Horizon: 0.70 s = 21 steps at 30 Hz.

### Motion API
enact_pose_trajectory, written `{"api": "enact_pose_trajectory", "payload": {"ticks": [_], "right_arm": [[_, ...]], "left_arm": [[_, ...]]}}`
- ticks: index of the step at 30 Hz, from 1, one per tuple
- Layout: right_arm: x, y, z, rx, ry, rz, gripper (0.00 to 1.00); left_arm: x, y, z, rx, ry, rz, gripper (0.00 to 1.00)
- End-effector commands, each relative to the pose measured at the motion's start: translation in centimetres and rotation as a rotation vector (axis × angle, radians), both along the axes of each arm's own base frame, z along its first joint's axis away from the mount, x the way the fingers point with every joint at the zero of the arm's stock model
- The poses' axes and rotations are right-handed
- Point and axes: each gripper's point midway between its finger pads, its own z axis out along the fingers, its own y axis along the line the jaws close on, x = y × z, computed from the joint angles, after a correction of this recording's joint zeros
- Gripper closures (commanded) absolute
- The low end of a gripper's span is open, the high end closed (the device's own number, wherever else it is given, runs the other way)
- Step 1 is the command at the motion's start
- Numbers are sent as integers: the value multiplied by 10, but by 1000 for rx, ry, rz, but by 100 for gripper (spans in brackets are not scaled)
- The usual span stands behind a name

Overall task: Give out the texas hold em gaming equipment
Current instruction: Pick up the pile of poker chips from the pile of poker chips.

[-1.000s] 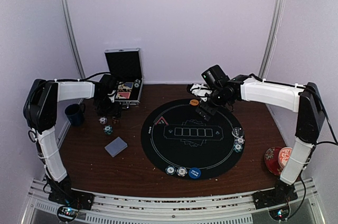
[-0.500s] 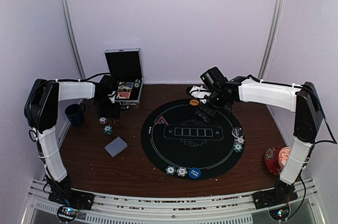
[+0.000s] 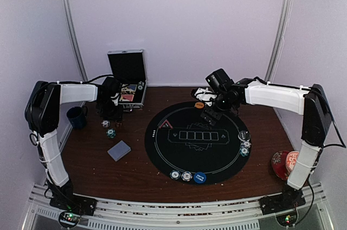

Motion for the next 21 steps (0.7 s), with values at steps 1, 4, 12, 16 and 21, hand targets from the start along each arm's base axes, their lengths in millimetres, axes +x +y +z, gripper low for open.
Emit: {"api": "enact_pose_trajectory", "payload": {"ticks": [1, 4, 12, 16, 21], "right_arm": [[1, -2, -1, -12, -13, -9, 0], [1, -2, -2, -13, -13, -8, 0], [1, -2, -2, -18, -16, -9, 0], [0, -3, -1, -16, -17, -9, 0], [1, -3, 2, -12, -23, -10, 0]], "left_arm": [[7, 2, 2, -7, -21, 8, 55], [6, 2, 2, -7, -21, 12, 58], [7, 2, 10, -15, -40, 16, 60], [8, 1, 18, -22, -59, 17, 61], [8, 1, 27, -31, -79, 17, 62]]}}
